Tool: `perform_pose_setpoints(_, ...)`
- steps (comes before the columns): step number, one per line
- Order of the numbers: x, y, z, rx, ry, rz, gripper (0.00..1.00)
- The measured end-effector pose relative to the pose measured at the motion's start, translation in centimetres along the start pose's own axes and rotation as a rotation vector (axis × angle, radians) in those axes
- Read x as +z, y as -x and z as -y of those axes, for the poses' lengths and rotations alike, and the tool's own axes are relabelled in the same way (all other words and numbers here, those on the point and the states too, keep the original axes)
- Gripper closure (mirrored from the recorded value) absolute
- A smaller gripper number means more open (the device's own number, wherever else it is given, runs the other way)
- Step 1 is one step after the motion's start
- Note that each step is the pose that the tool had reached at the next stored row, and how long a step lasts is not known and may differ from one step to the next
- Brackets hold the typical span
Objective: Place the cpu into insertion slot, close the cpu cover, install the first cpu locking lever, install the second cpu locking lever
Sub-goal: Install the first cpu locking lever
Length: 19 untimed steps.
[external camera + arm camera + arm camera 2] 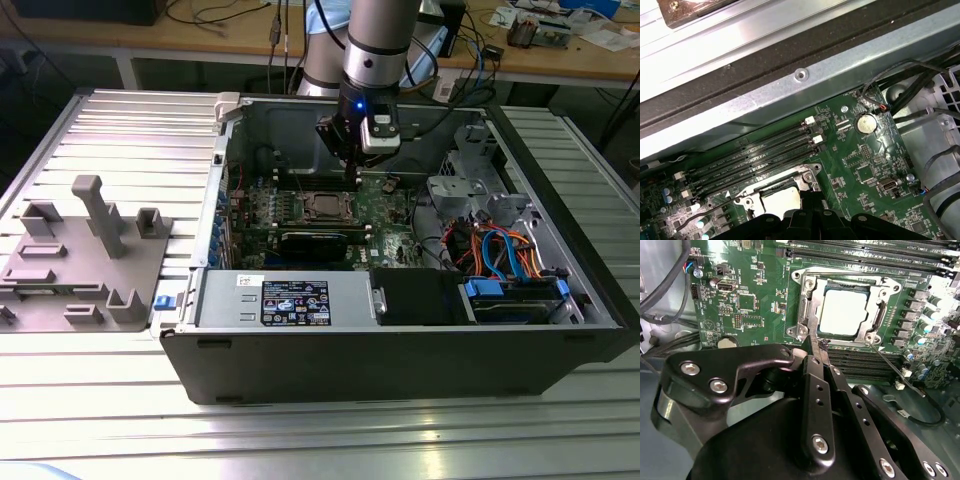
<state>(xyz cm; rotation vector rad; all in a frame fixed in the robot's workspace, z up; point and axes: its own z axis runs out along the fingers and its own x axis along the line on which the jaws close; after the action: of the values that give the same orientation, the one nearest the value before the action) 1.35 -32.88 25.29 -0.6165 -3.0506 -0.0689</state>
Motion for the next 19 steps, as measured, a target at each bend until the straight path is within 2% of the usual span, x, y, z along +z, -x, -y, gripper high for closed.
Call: perform_pose_setpoints(19, 0.00, 0.00, 0.00, -0.056, -0.0021, -0.0021, 0.89)
